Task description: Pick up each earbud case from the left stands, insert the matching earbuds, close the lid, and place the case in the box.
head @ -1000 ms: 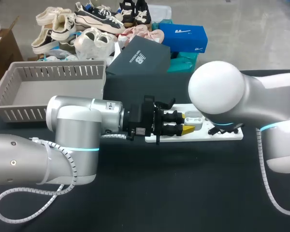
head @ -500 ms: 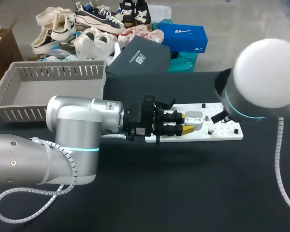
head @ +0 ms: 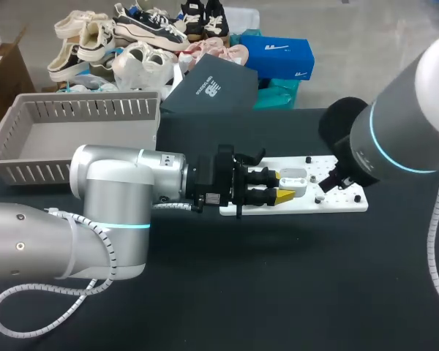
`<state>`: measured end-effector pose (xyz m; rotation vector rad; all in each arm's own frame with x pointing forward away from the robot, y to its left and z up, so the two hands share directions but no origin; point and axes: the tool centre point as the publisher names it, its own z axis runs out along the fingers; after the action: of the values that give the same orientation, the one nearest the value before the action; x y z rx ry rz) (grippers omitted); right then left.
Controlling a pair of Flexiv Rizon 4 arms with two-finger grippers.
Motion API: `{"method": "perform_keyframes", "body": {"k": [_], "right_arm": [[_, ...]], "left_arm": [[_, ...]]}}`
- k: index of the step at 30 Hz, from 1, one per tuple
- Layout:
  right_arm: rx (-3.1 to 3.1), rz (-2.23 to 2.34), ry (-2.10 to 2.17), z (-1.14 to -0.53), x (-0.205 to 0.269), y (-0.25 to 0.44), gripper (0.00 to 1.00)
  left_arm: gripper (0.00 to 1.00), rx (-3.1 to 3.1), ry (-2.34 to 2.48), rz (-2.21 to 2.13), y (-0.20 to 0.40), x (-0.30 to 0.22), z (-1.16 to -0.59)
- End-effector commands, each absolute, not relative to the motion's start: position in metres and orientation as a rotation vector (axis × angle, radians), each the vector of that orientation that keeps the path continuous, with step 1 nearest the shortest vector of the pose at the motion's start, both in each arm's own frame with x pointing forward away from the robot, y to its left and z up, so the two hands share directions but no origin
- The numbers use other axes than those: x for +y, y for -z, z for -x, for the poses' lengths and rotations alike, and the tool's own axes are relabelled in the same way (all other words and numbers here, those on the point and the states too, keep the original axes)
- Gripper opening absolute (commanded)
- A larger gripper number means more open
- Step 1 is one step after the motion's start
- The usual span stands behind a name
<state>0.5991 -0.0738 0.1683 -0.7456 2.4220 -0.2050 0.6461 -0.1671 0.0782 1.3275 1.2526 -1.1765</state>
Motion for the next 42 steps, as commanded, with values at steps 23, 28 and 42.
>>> {"method": "perform_keyframes", "body": {"k": [23,28,42], "right_arm": [[2.561,0.641,0.506,-0.613,-0.025,-0.151,0.00],[2.561,0.641,0.506,-0.613,-0.025,-0.151,0.00],[2.679,0.211,0.619,-0.636,-0.040,-0.163,0.00]], "left_arm": [[0.00,1.248,1.178,-1.327,-0.077,-0.167,-0.647],[0.00,1.248,1.178,-1.327,-0.077,-0.167,-0.647],[0.00,1.248,1.178,-1.327,-0.077,-0.167,-0.647]]}}
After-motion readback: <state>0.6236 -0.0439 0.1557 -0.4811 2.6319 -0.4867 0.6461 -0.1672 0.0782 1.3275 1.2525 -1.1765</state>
